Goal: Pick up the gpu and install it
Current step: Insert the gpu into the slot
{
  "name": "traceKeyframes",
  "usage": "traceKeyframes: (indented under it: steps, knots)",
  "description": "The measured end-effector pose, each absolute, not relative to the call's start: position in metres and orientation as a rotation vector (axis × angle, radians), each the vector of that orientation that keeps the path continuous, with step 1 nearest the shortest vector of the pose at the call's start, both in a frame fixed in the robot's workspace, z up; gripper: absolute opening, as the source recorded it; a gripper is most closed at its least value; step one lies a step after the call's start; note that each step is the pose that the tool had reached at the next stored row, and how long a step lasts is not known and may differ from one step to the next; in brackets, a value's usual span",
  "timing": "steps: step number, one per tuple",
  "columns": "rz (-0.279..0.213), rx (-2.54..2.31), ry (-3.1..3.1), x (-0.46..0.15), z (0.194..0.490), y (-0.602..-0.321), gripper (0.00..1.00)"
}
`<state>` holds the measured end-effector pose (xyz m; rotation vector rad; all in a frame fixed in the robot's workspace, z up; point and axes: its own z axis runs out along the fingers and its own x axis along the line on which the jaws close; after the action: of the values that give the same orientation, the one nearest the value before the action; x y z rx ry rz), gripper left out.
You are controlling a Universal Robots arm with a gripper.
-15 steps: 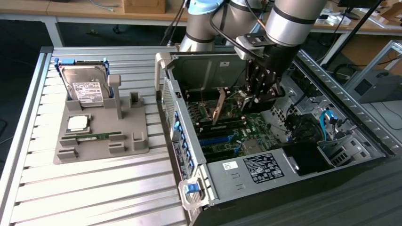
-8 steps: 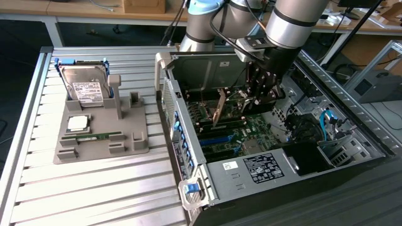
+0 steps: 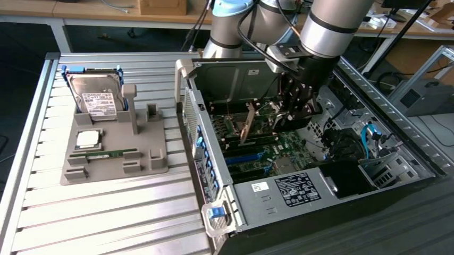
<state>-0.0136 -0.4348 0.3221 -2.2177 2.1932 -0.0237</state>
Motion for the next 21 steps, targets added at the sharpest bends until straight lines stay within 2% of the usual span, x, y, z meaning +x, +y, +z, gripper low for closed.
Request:
traceKeyframes:
  steps: [21]
  knots:
    - [-0.025, -2.218, 2.194, -0.021, 0.308, -0.436, 0.27]
